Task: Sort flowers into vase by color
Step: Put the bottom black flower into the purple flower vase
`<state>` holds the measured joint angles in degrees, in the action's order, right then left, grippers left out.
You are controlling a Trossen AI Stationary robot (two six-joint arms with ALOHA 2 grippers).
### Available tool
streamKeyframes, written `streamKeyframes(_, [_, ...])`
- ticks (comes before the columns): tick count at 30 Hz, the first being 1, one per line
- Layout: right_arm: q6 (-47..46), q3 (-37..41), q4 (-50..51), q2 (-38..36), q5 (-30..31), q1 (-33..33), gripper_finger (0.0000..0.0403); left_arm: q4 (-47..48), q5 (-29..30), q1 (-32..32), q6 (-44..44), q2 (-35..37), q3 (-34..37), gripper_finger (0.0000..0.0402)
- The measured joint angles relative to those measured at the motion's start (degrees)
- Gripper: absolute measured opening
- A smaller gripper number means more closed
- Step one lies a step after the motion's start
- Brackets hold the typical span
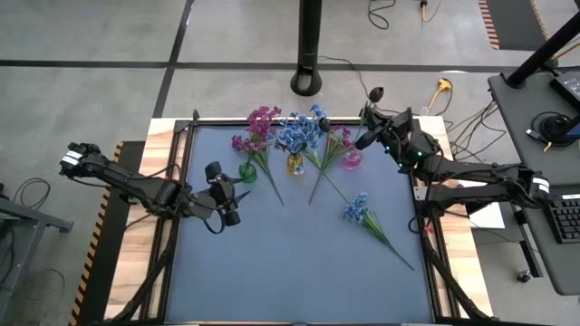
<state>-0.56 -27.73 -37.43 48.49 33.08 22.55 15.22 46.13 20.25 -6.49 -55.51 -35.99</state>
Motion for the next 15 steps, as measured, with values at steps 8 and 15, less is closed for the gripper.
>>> streamKeyframes(8, [0.7,0.6,1.3,0.0,0.1,0.0,0.0013,0.0,0.0,0.0,0.0,0.0,0.0,0.016])
streamKeyframes(15, [1.7,0.7,4.7,0.0,1.1,0.0,0.0013,0.0,0.0,0.0,0.0,0.0,0.0,0.016])
